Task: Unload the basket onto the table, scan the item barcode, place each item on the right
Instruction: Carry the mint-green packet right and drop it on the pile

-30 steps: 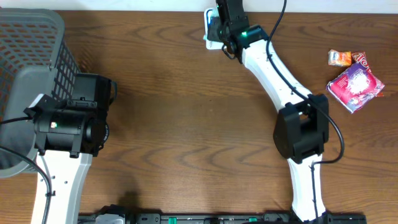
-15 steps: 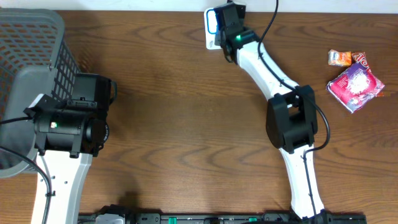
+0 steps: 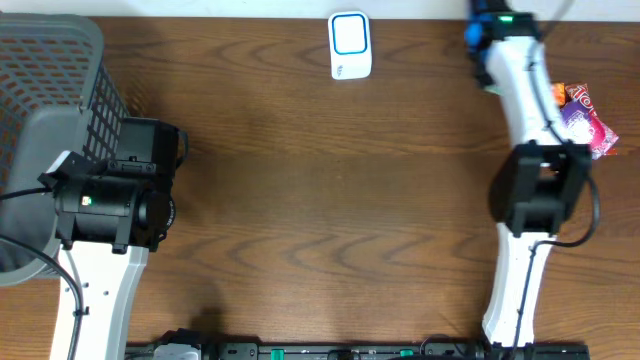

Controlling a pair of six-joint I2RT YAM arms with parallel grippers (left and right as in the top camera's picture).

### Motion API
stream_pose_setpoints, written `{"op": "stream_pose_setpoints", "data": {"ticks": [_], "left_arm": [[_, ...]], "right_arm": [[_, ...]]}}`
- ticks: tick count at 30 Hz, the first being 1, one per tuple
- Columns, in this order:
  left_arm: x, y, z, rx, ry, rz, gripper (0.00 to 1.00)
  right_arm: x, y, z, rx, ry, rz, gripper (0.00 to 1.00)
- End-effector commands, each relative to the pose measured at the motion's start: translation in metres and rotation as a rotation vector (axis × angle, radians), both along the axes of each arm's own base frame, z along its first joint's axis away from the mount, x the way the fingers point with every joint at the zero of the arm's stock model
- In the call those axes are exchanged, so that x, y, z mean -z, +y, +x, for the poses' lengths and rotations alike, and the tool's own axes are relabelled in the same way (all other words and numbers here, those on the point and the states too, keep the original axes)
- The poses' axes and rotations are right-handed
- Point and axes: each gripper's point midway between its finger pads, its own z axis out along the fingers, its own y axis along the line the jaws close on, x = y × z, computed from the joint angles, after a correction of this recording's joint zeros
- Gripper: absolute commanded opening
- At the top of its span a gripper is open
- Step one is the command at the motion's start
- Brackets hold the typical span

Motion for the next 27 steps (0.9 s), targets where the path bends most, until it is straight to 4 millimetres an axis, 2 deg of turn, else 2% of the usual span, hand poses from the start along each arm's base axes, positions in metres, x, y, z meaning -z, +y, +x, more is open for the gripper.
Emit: {"op": "stream_pose_setpoints", "data": {"ticks": [1,3,5,6,9,11,12,16,19,21,22,26,27], "left_arm": [[0.000,0.004,-0.001,-0.014,0.007,0.023,0.98],[0.000,0.004,-0.001,-0.014,0.007,0.023,0.98],[0.000,0.004,-0.001,-0.014,0.007,0.023,0.98],[0.000,0.004,-0.001,-0.014,0.007,0.023,0.98],[0.000,0.004,-0.001,-0.014,0.007,0.023,0.98],[0.000,0.004,-0.001,-0.014,0.007,0.023,0.98],[0.000,0.004,-0.001,-0.014,0.007,0.023,0.98],[0.000,0.004,-0.001,-0.014,0.007,0.023,0.98],[0.000,0.004,-0.001,-0.014,0.007,0.023,0.98],[0.000,0.004,-0.001,-0.014,0.007,0.023,0.98],[0.000,0.004,-0.001,-0.014,0.007,0.023,0.98],[0.000,0.004,-0.001,-0.014,0.007,0.023,0.98],[0.000,0.004,-0.001,-0.014,0.007,0.023,0.98]], "right_arm": [[0.000,-0.055,-0.024,0.091,0.042,0.001,0.35],[0.007,-0.071,-0.030,0.122,0.047,0.050,0.63],[0.011,-0.082,-0.036,0.144,0.051,0.095,0.76],[0.012,-0.085,-0.039,0.152,0.054,0.113,0.81],[0.013,-0.093,-0.048,0.171,0.079,0.139,0.87],[0.006,-0.093,-0.056,0.176,0.097,0.141,0.99],[0.001,-0.093,-0.057,0.176,0.095,0.141,0.99],[-0.038,-0.084,-0.064,0.171,0.019,0.178,0.99],[-0.081,-0.069,-0.073,0.139,-0.071,0.245,0.99],[-0.116,-0.055,-0.085,0.105,-0.141,0.301,0.99],[-0.127,-0.050,-0.090,0.092,-0.163,0.320,0.99],[-0.183,-0.020,-0.132,0.033,-0.246,0.428,0.99],[-0.197,-0.006,-0.153,0.046,-0.272,0.494,0.99]]}}
